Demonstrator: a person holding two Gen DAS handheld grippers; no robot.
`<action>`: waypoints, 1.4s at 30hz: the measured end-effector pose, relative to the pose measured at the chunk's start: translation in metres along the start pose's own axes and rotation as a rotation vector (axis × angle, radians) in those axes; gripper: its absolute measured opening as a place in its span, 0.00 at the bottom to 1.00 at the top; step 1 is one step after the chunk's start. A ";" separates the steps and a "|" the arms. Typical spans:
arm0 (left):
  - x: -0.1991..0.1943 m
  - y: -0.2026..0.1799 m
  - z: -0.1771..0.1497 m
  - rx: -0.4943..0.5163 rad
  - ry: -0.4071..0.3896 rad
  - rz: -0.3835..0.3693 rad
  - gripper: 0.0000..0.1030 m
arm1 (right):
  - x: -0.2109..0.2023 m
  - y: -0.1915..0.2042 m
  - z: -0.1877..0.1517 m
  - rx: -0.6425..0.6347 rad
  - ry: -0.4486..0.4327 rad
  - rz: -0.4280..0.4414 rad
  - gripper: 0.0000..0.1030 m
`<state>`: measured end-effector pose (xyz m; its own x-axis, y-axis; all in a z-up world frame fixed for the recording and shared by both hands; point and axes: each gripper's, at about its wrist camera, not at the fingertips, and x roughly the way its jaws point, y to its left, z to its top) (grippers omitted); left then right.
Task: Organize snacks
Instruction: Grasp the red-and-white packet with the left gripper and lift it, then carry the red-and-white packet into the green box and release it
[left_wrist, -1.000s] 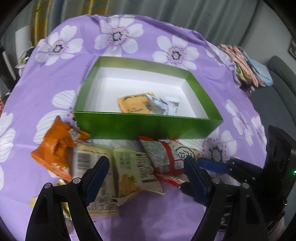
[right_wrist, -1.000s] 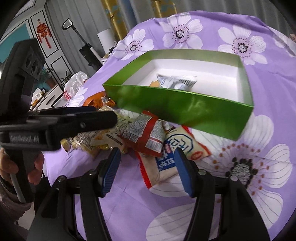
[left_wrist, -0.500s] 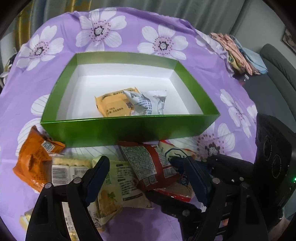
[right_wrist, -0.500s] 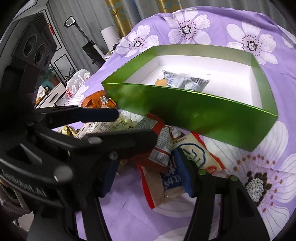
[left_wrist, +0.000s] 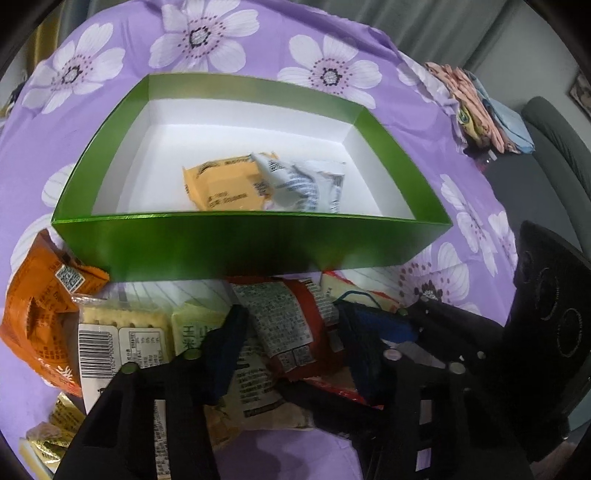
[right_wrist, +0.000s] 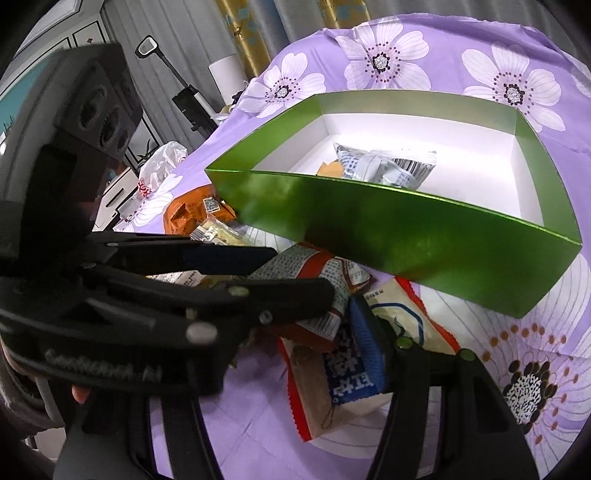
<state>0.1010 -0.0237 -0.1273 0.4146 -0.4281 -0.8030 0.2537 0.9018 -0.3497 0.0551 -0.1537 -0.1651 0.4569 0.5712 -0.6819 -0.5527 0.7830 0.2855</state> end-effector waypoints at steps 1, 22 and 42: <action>0.001 0.003 0.000 -0.017 0.006 -0.013 0.47 | 0.001 0.000 0.000 -0.005 0.001 -0.002 0.54; -0.002 0.006 -0.006 -0.090 -0.006 -0.053 0.47 | -0.004 0.005 -0.001 -0.025 -0.033 -0.038 0.46; -0.060 -0.023 -0.008 -0.047 -0.121 -0.076 0.47 | -0.056 0.033 0.010 -0.082 -0.170 -0.078 0.46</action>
<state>0.0638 -0.0184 -0.0752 0.4985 -0.4965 -0.7106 0.2484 0.8672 -0.4317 0.0179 -0.1574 -0.1108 0.6078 0.5487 -0.5740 -0.5627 0.8077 0.1762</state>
